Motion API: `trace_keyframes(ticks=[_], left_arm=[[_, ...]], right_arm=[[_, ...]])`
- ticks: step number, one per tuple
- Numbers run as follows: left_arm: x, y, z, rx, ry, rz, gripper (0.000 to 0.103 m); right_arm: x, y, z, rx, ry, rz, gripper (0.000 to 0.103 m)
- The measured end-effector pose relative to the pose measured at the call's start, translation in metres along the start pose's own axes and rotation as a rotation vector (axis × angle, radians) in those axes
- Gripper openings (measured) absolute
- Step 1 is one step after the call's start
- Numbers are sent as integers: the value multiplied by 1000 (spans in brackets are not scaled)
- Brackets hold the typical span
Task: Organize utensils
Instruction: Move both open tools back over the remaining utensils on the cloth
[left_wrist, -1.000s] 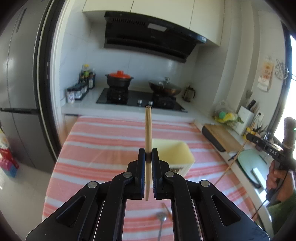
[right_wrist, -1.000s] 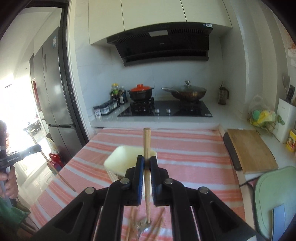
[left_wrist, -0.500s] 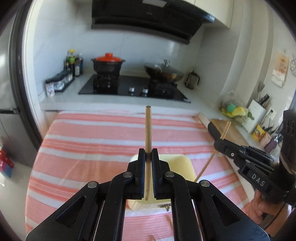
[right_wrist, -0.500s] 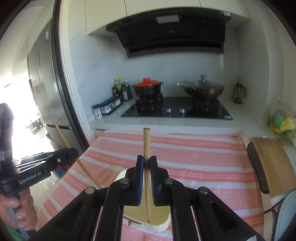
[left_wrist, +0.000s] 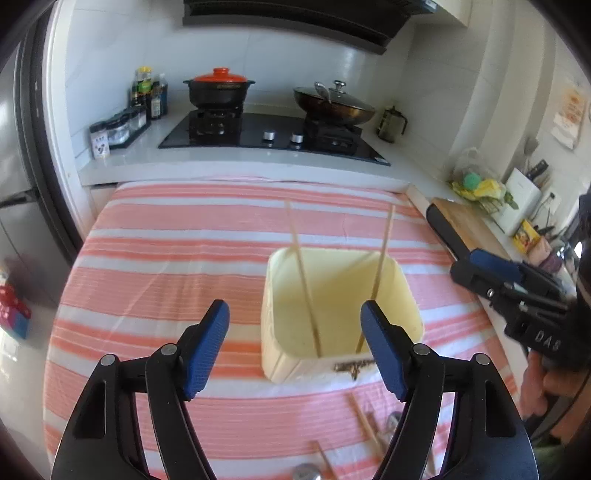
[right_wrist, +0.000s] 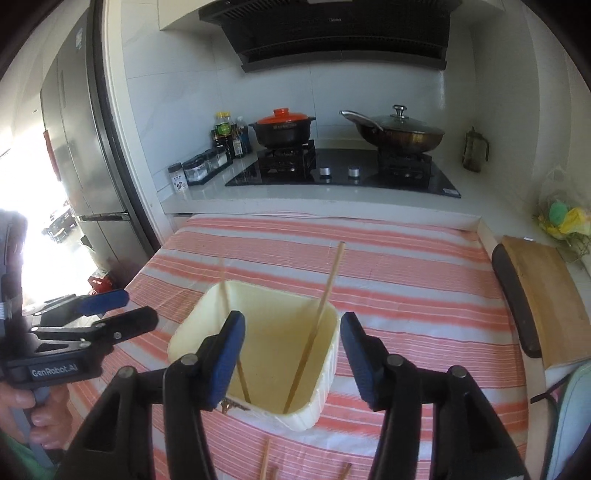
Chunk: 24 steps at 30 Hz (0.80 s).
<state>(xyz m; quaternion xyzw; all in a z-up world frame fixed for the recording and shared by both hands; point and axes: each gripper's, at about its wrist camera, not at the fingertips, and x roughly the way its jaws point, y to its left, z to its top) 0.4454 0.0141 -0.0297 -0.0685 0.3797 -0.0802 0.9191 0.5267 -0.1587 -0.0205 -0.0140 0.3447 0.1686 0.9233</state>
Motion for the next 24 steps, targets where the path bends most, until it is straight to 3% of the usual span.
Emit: trace_keyframes(ticks=[3,6,11,15,19,24], left_arm=[[-36,10,-39,33,-11,9,89],[-66,23,-92,49,-3,30,93],[-97,47,-191,-46,8,56,94],[-105,49,-258,-149,4,87,94],[-100,33,-290,-130,31,94,94],[-95,13,-298,-89,70,55,94]], right_arm=[[-38,0,-19,-27,-20,-6,55],[-77,-2,-55,-42,-23,-4,55],[-138,-1,-151,-45,-61,-117,56],[-160,8,-241,53,-57,-211,60],[-174,20,-305,169,-54,-225,60],[-174,30,-323,112,-23,-240,60]])
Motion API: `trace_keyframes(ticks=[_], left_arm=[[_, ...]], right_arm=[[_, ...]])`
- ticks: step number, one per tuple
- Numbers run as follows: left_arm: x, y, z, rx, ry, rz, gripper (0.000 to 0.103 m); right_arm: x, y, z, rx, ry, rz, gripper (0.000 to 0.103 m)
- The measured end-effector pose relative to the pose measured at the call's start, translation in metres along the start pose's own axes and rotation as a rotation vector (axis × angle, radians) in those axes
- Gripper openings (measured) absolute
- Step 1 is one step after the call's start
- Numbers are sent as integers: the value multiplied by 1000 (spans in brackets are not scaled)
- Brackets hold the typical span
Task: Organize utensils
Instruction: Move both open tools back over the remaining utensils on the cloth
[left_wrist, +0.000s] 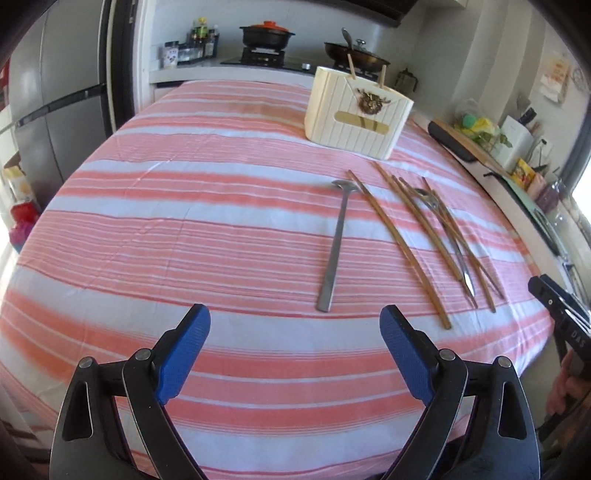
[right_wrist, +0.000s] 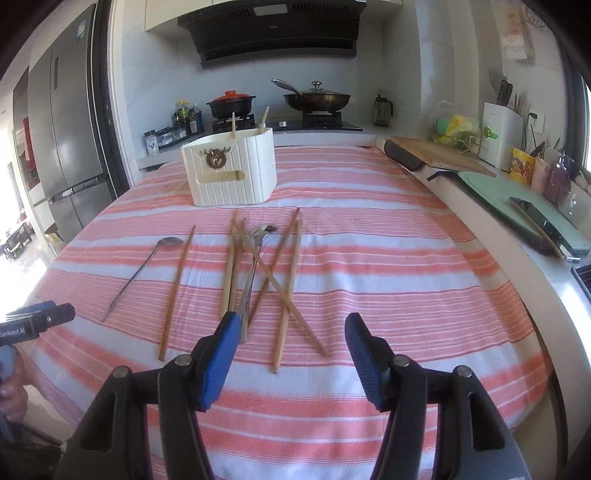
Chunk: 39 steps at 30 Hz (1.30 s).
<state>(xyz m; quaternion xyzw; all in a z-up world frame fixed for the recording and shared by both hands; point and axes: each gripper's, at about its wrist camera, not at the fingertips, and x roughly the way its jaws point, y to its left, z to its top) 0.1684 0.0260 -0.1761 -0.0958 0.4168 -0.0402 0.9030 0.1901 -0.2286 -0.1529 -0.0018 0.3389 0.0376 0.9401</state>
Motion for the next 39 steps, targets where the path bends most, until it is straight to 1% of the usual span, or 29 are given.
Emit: trace_keyframes(ticks=[2,7,12,18,23,28,39], left_arm=[[-1,-6,1,21,-2,2,94],[-4,-9,-4,55,-16,25,94],[7,-16,-4,81,-5,45,94],[23,-20,-13,100,19,69,94],[31,-19,-20,96,45,79,94],[31,-19,-20,99,42,92,94],[34,-20,-18,112,46,106,94]], right_arm=[[1,3,0,-17,-5,-13,60],[4,7,-1,-6,-2,5,60],[9,14,-3,-28,14,-3,60],[12,15,-5,-40,39,-43,60],[14,13,-6,-48,53,-73,60],[18,11,-7,-67,56,-102,60],[28,7,-8,-74,78,-120,60]])
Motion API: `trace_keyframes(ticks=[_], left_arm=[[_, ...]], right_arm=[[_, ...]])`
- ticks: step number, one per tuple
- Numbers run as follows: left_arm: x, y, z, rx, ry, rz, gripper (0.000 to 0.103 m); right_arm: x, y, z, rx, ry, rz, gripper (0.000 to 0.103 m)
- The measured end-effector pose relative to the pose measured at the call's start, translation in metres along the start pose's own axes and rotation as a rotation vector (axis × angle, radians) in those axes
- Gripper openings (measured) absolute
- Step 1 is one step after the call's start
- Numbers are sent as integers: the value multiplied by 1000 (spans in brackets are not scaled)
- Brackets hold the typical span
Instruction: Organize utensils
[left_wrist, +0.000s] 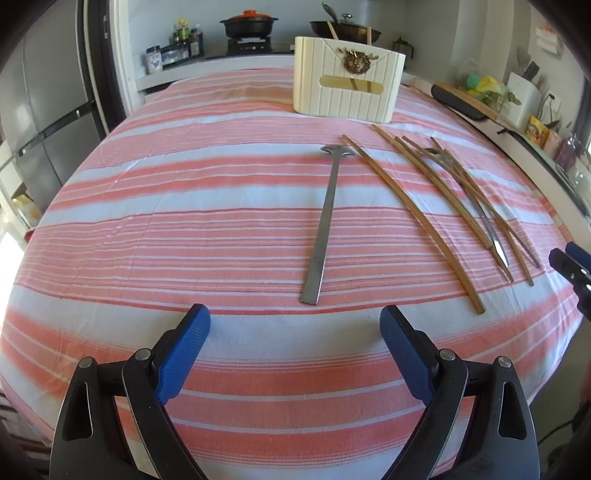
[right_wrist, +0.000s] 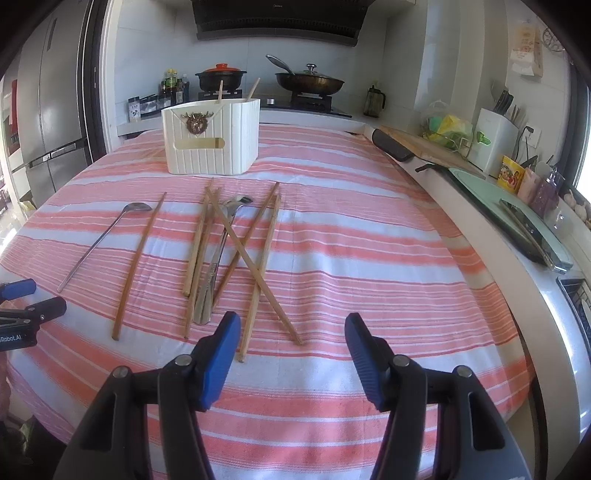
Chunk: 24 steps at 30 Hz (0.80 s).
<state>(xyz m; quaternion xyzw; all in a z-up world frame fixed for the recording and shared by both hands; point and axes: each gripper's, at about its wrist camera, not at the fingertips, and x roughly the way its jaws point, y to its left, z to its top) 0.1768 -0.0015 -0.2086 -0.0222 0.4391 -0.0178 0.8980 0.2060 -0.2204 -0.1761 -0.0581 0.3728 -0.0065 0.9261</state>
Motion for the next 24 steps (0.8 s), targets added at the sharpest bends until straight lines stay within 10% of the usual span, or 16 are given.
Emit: trace_keyframes(ticks=[24], left_arm=[[3,-1,1,12,2,3,96]], right_arm=[[10,-1,3,-39,27,-44,60]])
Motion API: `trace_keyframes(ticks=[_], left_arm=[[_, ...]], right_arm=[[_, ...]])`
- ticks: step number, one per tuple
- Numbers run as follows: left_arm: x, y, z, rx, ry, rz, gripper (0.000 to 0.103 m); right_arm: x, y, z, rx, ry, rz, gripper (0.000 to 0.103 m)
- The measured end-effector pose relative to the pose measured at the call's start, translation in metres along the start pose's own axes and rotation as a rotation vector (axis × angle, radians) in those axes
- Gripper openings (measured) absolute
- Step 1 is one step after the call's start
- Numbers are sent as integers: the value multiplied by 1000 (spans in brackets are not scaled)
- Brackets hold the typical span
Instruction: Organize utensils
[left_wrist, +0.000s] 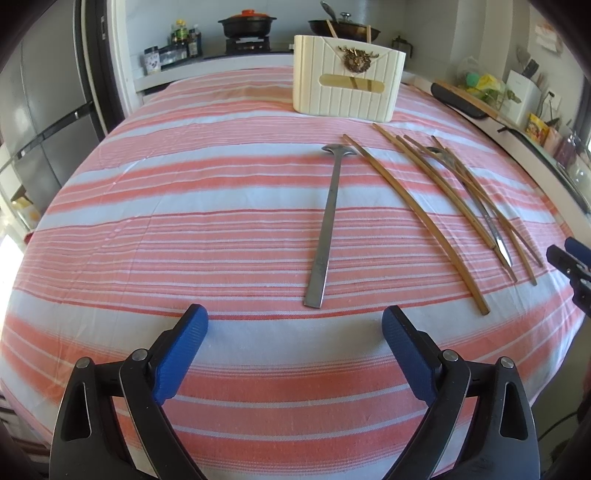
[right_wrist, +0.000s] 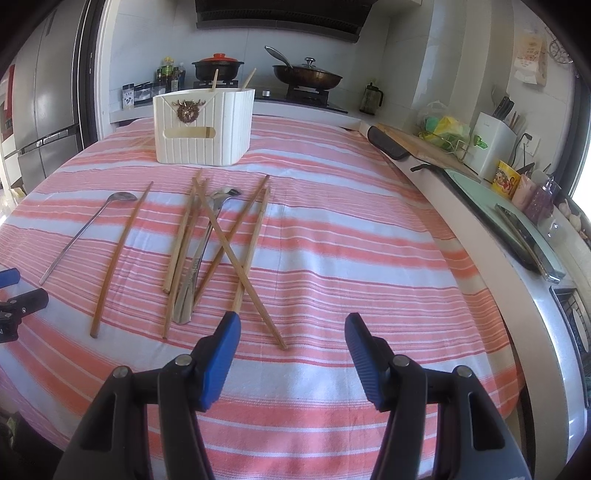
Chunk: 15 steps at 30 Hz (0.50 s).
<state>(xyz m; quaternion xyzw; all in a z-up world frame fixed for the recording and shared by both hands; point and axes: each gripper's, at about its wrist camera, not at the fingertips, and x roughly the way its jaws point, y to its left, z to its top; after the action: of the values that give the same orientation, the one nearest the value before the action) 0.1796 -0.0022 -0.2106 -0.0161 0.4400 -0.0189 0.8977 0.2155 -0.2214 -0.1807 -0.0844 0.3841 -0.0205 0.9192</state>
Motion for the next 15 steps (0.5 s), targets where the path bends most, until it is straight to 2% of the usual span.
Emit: trace_keyframes(ticks=[2,8,11,12,15], left_arm=[[1,1,2,10,6,-5,96],[7,11,23,-20,25,-64,96],[11,13,37,-25,28,-79,96],[12,13,41,-19,27,-83,96],[21,9,53,11,37,-76,96]], right_arm=[[2,0,4,-13,0,29,60],[18,-3,40,-110,-31,205,60],[40,7,56,-198,16,268,60],[50,11,60,-220,40,296,58],[76,23,65,-267,119,345,41]])
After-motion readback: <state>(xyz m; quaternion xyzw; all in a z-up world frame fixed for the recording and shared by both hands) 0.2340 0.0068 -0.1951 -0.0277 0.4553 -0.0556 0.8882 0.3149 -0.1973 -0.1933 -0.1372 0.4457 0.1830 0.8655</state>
